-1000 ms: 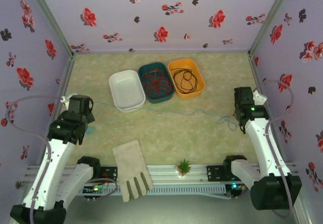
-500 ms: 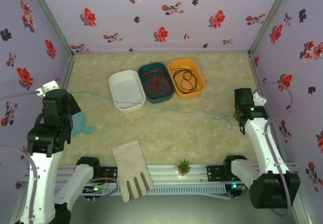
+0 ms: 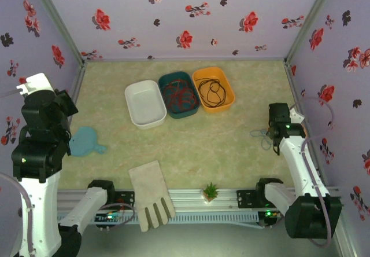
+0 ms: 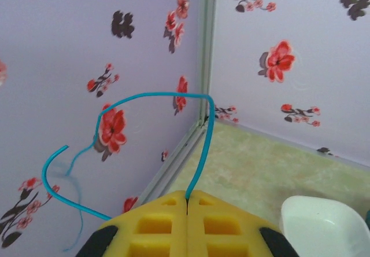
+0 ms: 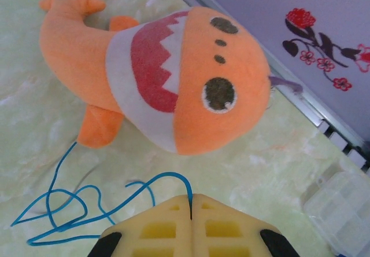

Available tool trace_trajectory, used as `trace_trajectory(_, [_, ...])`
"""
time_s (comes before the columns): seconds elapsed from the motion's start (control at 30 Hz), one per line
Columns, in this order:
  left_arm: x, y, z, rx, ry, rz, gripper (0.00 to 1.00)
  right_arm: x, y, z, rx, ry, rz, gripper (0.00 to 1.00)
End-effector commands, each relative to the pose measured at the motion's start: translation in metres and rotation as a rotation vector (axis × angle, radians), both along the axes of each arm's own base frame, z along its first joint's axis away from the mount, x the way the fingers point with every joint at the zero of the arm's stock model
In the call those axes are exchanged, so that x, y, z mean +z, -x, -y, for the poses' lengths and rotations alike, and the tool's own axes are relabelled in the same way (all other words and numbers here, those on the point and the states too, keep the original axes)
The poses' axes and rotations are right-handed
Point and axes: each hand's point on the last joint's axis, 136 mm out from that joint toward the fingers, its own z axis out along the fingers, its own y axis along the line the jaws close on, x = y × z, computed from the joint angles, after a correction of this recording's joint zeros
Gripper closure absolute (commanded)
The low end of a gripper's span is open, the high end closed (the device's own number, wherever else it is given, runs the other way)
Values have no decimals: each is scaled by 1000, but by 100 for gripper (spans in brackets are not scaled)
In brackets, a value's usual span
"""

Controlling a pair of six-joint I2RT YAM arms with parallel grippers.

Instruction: Untangle the cables

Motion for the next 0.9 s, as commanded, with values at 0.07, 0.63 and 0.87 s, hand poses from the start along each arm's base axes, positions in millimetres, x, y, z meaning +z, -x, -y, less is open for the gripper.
trace_trajectory(0.07, [25, -19, 14, -93, -32, 35, 100, 11, -15, -27, 101, -143, 134, 100])
trace_trajectory(0.63, [40, -104, 81, -418, 63, 38, 100, 63, -37, -91, 366, -229, 319, 100])
trace_trajectory(0.87, [45, -135, 94, -466, 81, 39, 100, 64, -43, -98, 397, -232, 302, 100])
